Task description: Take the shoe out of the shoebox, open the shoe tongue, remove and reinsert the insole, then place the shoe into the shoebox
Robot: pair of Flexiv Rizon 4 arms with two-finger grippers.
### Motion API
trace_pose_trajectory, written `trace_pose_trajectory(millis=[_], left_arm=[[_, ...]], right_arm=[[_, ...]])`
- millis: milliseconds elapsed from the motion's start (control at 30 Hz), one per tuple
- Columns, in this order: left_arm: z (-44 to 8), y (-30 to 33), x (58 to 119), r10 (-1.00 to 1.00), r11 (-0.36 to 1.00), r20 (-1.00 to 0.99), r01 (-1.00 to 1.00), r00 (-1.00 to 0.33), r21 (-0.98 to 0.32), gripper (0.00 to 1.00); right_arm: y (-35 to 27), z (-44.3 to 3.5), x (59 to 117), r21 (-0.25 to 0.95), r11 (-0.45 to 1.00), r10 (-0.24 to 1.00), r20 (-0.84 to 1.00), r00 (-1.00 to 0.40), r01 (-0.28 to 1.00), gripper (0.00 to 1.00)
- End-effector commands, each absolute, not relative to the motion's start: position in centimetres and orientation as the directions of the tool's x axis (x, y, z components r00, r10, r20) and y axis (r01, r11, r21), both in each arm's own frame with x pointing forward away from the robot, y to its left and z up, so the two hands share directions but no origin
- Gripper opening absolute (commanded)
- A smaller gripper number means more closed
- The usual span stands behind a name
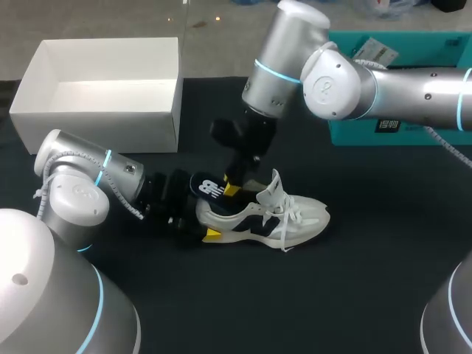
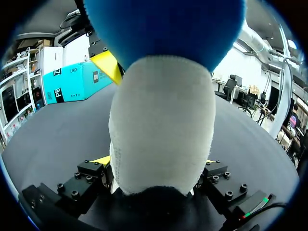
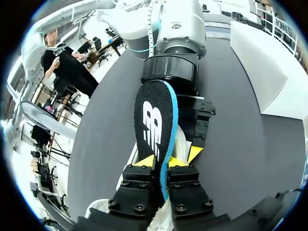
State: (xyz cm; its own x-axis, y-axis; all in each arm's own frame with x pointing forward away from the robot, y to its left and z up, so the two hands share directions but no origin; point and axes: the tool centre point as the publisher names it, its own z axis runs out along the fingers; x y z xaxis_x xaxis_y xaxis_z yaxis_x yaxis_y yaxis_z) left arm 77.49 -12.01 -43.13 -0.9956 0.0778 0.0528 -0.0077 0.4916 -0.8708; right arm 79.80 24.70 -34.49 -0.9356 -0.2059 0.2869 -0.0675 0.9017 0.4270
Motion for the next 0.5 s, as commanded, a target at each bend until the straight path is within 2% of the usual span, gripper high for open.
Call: trace_pose_trajectory(millis=[33, 500], left_arm=[[-43.6, -12.0, 77.5, 0.078, 0.493, 0.053, -0.008, -0.996, -0.870, 0.00], [-43.6, -12.0, 77.5, 0.078, 0.493, 0.053, -0.008, -0.996, -0.870, 0.00]], right_arm=[[24.3, -34.3, 79.3, 0.423, 0.904, -0.199, 0.280, -0.939, -0.066, 0.00], [25.6, -30.1, 80.8, 0.476, 0.878, -0.179, 0.241, -0.954, -0.044, 0.00]])
